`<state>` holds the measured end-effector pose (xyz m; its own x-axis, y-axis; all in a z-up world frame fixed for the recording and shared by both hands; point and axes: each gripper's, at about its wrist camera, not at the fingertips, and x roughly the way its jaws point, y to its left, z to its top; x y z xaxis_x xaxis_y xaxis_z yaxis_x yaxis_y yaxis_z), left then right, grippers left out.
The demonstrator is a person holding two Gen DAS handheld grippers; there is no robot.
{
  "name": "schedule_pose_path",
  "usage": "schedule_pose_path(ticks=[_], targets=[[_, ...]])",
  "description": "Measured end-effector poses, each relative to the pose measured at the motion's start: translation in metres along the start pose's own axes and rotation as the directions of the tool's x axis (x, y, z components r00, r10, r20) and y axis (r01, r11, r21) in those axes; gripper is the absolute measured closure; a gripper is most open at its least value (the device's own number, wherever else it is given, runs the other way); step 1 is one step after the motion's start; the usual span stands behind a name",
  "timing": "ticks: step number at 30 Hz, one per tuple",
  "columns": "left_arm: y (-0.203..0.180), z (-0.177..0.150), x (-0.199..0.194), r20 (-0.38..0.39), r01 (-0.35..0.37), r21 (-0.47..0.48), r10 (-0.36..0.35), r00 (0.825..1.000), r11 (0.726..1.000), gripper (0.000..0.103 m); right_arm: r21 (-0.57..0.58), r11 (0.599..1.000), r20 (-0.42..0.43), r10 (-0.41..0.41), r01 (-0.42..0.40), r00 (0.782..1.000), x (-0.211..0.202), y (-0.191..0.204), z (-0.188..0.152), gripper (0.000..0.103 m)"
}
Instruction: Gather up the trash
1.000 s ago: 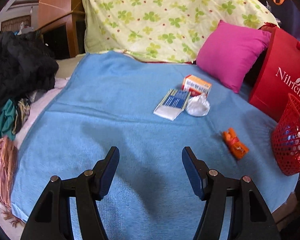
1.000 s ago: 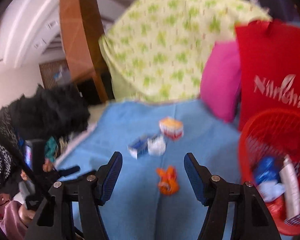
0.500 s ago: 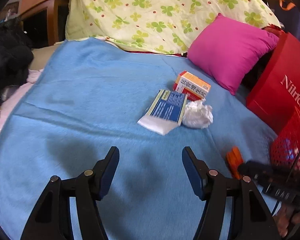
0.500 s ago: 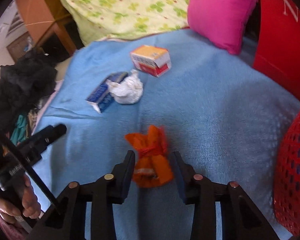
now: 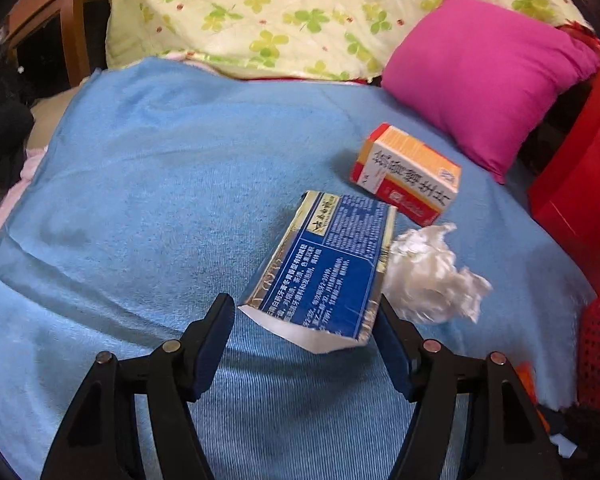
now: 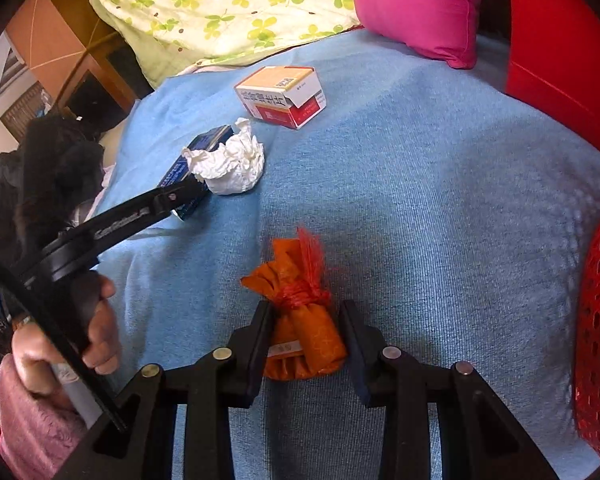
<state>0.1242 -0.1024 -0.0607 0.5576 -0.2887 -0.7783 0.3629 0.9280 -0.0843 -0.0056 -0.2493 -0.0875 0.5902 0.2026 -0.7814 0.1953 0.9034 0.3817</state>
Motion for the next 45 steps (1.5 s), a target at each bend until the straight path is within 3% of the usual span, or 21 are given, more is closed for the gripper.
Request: schedule_pose_path(ticks=[7, 11, 17, 22, 28, 34, 37, 45], targets=[[-0.002, 0.003, 0.000, 0.016, 0.020, -0.007, -0.020, 1.000, 1.000, 0.039, -0.013, 1.000, 0.010, 0.005, -0.005, 1.000, -0.003, 0.000, -0.002, 0.067], [-0.010, 0.003, -0.010, 0.046, -0.021, 0.023, 0.019, 0.999, 1.000, 0.041, -0.037, 0.999, 0.025, -0.012, 0.013, 1.000, -0.010, 0.004, -0.003, 0.069], [-0.010, -0.002, -0.055, 0.131, -0.097, 0.043, 0.091, 0.987, 0.994, 0.041, -0.033, 0.999, 0.094, 0.001, 0.002, 0.996, -0.037, 0.005, -0.002, 0.069], [-0.013, -0.012, -0.105, 0.212, -0.142, 0.023, 0.134, 0.968, 0.990, 0.041, -0.032, 0.999, 0.163, 0.020, -0.015, 0.987, -0.062, 0.008, -0.002, 0.069], [-0.026, -0.035, -0.151, 0.282, -0.166, 0.040, 0.149, 0.948, 0.985, 0.041, -0.094, 0.996, 0.272, 0.028, -0.003, 0.962, -0.098, 0.022, -0.007, 0.069], [-0.032, -0.060, -0.178, 0.298, -0.183, 0.025, 0.168, 0.940, 0.983, 0.041, -0.129, 0.992, 0.350, 0.038, 0.008, 0.936, -0.129, 0.035, -0.020, 0.069], [-0.032, -0.074, -0.184, 0.285, -0.170, 0.003, 0.162, 0.945, 0.985, 0.041, -0.159, 0.987, 0.381, 0.041, 0.022, 0.924, -0.138, 0.043, -0.025, 0.069], [-0.040, -0.083, -0.187, 0.302, -0.216, 0.034, 0.195, 0.933, 0.976, 0.040, -0.190, 0.980, 0.383, 0.019, 0.059, 0.924, -0.129, 0.055, -0.025, 0.069]])
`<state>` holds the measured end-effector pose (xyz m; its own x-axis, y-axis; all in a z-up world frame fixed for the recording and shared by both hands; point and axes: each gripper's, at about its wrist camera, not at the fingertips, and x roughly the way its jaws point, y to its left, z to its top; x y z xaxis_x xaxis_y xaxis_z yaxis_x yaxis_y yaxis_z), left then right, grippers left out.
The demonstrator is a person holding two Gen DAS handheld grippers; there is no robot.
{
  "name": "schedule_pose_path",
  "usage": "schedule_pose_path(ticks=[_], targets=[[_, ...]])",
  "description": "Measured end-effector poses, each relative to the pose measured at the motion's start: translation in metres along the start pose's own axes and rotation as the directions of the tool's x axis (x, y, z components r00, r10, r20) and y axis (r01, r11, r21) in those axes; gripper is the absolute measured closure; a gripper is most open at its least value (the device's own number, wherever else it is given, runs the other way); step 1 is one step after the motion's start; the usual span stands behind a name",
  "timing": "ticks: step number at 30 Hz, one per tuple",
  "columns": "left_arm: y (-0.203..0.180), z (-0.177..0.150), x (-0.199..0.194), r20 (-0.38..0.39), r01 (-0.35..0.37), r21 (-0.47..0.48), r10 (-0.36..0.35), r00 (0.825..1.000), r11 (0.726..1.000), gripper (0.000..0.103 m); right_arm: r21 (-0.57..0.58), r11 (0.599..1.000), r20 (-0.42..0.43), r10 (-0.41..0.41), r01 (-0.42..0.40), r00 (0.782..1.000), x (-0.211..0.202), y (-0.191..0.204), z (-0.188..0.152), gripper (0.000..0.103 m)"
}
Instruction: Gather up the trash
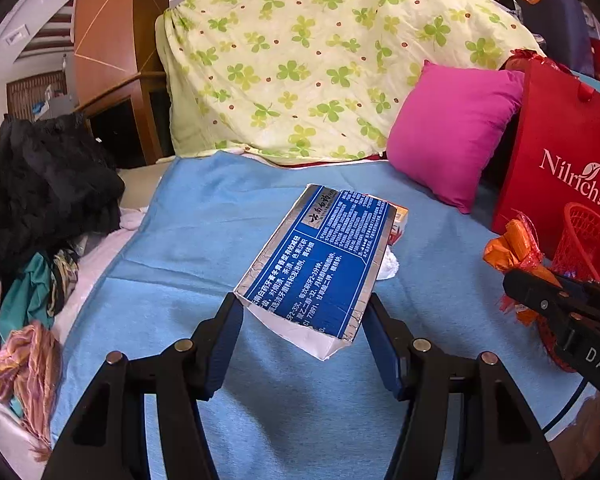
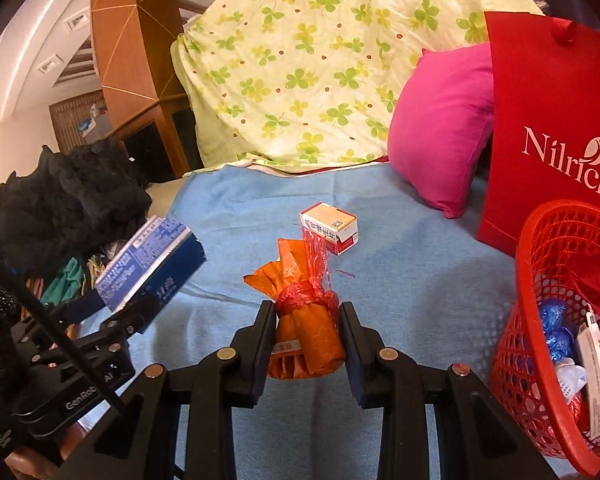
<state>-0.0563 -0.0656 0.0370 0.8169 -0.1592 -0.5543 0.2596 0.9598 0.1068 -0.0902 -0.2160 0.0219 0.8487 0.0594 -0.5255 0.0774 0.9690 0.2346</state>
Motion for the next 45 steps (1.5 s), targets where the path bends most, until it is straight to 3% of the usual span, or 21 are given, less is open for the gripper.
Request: schedule_pose_path(ticks=[45], targets=[[-0.020, -0.003, 0.004, 0.007, 0.009, 0.066, -0.009, 1.000, 0.998, 0.040, 0.029, 0.999, 0.013, 0.014, -0.014, 1.000, -0.019, -0.022, 0.003, 0.069]])
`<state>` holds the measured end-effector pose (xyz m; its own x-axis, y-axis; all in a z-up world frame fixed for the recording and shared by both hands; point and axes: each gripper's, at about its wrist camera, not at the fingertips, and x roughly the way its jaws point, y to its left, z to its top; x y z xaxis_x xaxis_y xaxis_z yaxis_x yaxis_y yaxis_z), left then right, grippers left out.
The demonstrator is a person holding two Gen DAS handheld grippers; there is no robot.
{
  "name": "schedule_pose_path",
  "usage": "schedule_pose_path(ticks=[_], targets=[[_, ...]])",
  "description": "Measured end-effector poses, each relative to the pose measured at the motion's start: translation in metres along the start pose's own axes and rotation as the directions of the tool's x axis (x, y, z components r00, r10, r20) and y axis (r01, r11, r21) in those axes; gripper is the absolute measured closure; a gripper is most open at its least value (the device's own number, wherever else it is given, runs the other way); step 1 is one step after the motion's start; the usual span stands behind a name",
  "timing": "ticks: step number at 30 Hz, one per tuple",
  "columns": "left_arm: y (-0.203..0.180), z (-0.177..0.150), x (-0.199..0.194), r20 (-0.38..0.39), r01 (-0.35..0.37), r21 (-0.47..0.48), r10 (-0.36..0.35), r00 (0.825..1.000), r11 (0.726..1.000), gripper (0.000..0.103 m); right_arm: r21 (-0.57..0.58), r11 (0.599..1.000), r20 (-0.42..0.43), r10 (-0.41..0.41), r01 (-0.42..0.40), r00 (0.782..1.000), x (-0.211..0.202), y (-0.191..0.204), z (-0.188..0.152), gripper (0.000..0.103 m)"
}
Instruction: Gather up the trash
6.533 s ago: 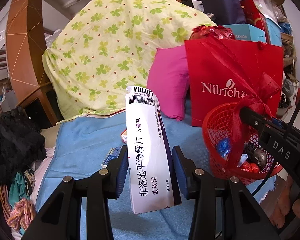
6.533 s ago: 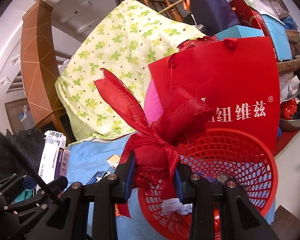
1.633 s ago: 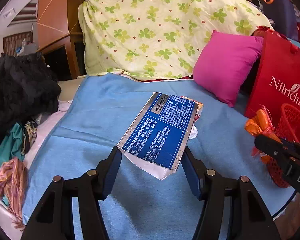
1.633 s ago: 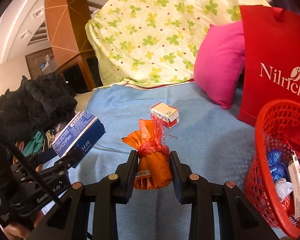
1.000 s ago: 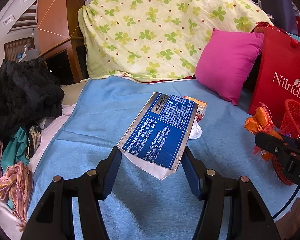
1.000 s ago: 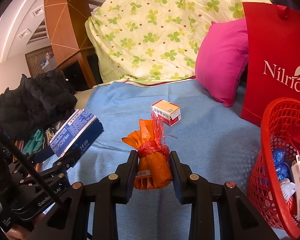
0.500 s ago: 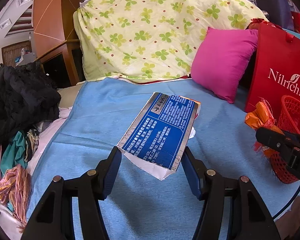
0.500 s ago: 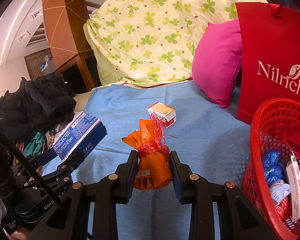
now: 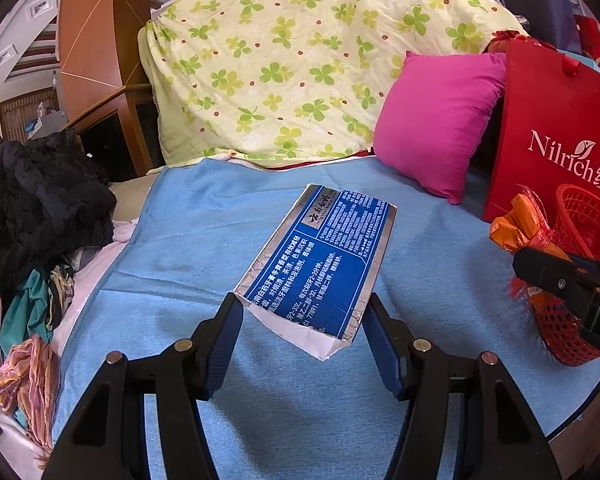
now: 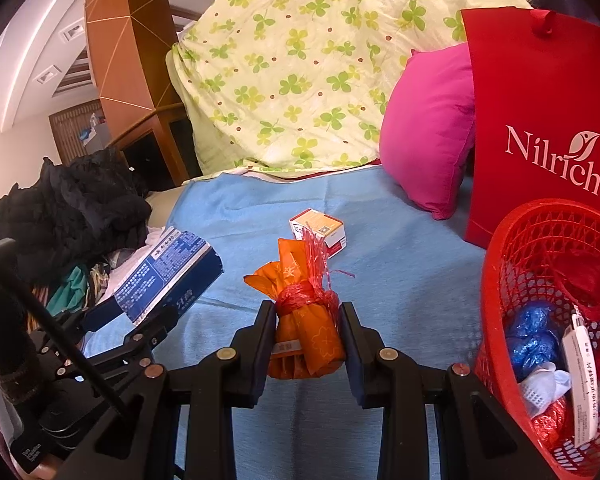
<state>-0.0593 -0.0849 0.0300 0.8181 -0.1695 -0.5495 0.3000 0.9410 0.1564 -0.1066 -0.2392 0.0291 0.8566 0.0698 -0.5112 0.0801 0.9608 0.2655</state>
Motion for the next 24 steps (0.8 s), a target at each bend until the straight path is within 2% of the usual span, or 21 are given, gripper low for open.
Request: schedule_pose_path(ticks=[24], targets=[[-0.0042, 0.0006, -0.0001, 0.000, 0.013, 0.018, -0.013, 1.000, 1.000, 0.040, -0.003, 1.000, 0.008, -0.013, 0.013, 1.000, -0.0057, -0.0007, -0.0003, 0.069]])
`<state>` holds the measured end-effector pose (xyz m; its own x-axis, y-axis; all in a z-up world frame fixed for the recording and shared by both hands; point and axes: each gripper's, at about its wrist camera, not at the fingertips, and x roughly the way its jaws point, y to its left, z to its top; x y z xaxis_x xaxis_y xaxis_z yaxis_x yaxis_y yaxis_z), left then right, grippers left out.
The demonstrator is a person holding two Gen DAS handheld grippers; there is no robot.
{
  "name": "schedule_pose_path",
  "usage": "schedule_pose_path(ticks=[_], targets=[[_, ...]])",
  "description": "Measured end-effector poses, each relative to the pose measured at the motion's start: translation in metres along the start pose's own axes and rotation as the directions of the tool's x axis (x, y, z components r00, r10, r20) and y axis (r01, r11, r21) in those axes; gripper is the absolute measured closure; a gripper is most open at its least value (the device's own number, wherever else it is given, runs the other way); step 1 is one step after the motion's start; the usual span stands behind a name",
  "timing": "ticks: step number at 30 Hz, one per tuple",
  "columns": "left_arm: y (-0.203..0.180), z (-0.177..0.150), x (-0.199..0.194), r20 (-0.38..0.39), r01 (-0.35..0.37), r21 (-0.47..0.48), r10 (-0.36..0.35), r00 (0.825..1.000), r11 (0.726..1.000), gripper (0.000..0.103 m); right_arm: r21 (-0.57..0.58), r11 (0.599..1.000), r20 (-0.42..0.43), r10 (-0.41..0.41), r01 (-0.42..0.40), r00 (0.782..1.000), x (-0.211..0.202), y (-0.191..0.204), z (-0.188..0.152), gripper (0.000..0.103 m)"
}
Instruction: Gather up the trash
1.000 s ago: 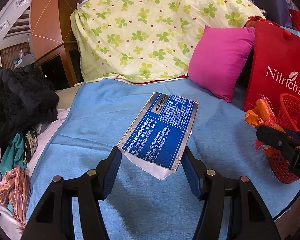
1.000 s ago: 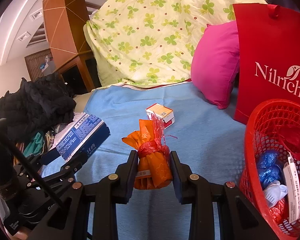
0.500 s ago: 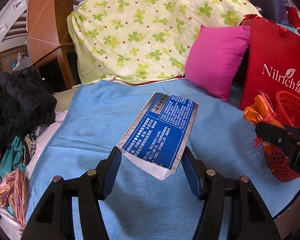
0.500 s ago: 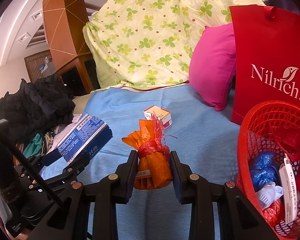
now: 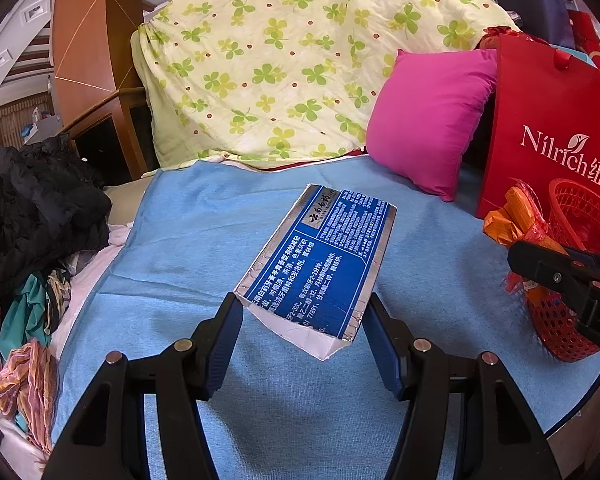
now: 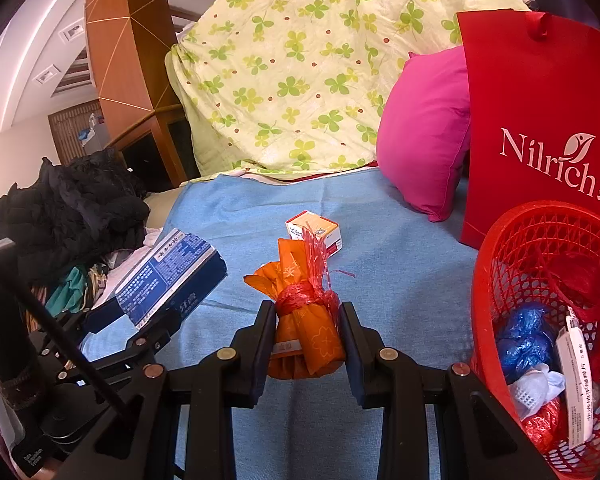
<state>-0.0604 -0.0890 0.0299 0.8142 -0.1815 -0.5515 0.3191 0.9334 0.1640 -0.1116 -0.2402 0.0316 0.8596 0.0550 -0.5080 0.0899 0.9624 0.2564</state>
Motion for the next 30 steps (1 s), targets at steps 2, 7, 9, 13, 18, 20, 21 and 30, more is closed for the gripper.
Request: schedule_pose_path(ticks=[2, 7, 9, 13, 18, 20, 21, 30], targets=[[-0.0004, 0.0000, -0.0002, 0.001, -0.002, 0.001, 0.002, 1.000, 1.000, 0.040, -0.001, 1.000, 0.001, 0.000, 0.000, 1.000, 0.0004, -0.0004, 0.0002, 0.069], [-0.0005, -0.0001, 0.0003, -0.002, -0.001, 0.003, 0.001, 1.000, 1.000, 0.040, 0.000, 1.000, 0.000, -0.001, 0.001, 1.000, 0.0006, -0.0007, 0.0003, 0.069], [-0.0016, -0.0005, 0.0002, -0.002, -0.001, 0.005, 0.001, 1.000, 1.000, 0.040, -0.003, 1.000, 0.002, -0.002, 0.002, 1.000, 0.0003, -0.0004, 0.0002, 0.069], [-0.0028, -0.0006, 0.0004, -0.002, -0.001, 0.004, 0.001, 1.000, 1.000, 0.040, -0.001, 1.000, -0.001, 0.000, 0.000, 1.000, -0.0001, -0.0010, 0.0004, 0.069], [-0.0029, -0.0006, 0.0010, -0.003, -0.002, 0.005, 0.002, 1.000, 1.000, 0.040, -0.001, 1.000, -0.001, 0.000, 0.000, 1.000, 0.0000, -0.0013, 0.0006, 0.069], [-0.0025, -0.0004, 0.0010, -0.003, -0.001, 0.005, 0.001, 1.000, 1.000, 0.040, 0.000, 1.000, -0.001, 0.001, -0.001, 1.000, 0.0003, -0.0015, 0.0007, 0.069], [-0.0027, -0.0006, 0.0012, -0.003, 0.000, 0.005, 0.000, 1.000, 1.000, 0.040, 0.000, 1.000, -0.002, 0.001, -0.001, 1.000, 0.0003, -0.0017, 0.0008, 0.069], [-0.0048, -0.0006, 0.0013, -0.003, -0.003, 0.005, 0.003, 1.000, 1.000, 0.040, -0.001, 1.000, -0.002, 0.000, 0.000, 1.000, 0.0005, -0.0016, 0.0007, 0.069]])
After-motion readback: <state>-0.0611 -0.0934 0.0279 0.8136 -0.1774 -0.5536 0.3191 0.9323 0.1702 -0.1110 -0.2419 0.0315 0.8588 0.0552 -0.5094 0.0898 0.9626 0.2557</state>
